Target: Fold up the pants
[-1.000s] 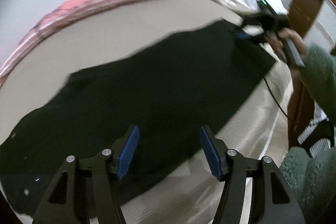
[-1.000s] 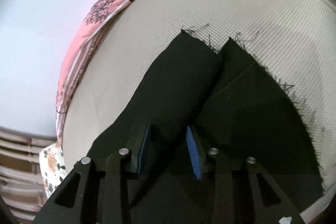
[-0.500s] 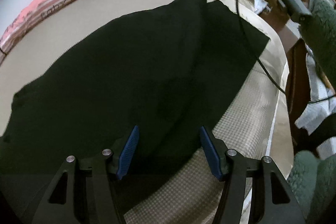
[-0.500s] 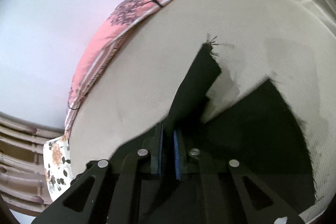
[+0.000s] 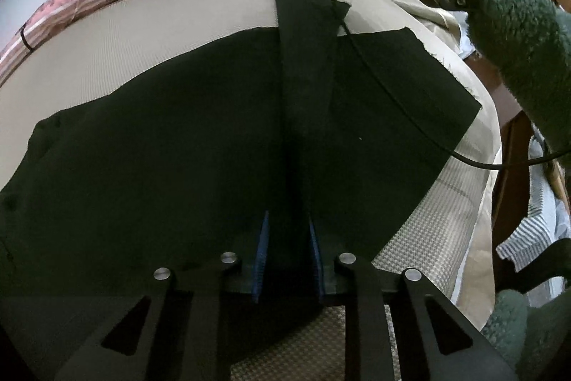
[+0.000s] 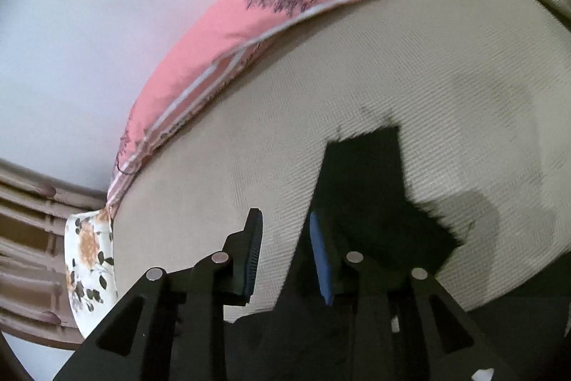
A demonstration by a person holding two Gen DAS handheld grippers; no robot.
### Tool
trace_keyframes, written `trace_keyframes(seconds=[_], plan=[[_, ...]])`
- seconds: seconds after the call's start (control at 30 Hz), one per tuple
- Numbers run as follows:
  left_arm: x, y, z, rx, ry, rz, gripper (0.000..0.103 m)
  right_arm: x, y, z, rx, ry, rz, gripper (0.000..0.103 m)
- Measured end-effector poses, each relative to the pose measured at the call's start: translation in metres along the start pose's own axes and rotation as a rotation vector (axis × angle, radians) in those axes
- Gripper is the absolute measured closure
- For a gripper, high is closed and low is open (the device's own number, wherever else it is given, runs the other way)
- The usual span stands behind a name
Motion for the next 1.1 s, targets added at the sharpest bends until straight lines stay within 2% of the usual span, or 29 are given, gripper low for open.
trace_keyframes(seconds=[0.07, 0.2, 0.3, 0.47, 0.7, 0.77, 0.97, 1.1], plan=[[0.004, 0.001, 0.002, -0.004, 0.011, 0.002, 0.081, -0.016, 0.0, 0.012, -0.013, -0.001, -0.015, 0.076], [0.009, 0.002, 0.003, -0.016, 0.04, 0.02, 0.081, -0.053, 0.006, 0.03, -0.031, 0.054, -0.064, 0.076], [0.01, 0.001, 0.002, -0.019, 0.057, 0.027, 0.081, -0.08, 0.014, 0.029, -0.015, 0.083, -0.113, 0.076], [0.011, 0.001, 0.001, -0.024, 0.058, 0.022, 0.081, -0.102, 0.021, 0.016, 0.013, 0.065, -0.173, 0.076], [0.009, 0.001, 0.002, -0.021, 0.042, 0.017, 0.081, -0.089, 0.019, 0.008, 0.027, 0.039, -0.141, 0.078], [0.007, 0.0, 0.001, -0.017, 0.034, 0.016, 0.081, -0.079, 0.018, 0.009, 0.016, 0.084, -0.097, 0.093], [0.003, -0.002, 0.0, -0.009, 0.011, 0.024, 0.081, -0.055, 0.02, 0.024, -0.026, 0.168, 0.002, 0.098], [-0.003, -0.004, 0.0, -0.004, -0.051, 0.004, 0.087, -0.042, 0.023, 0.05, -0.077, 0.189, 0.022, 0.099]])
Point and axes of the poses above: each gripper's, at about its wrist camera, not at the fingertips, and z roughly against the way its jaws point, x to its left, y to its underside, the point moved 5 cm from there along -z, roughly the way its jaws point, and after that the axes turned 10 degrees about x, right-handed, at the moved point
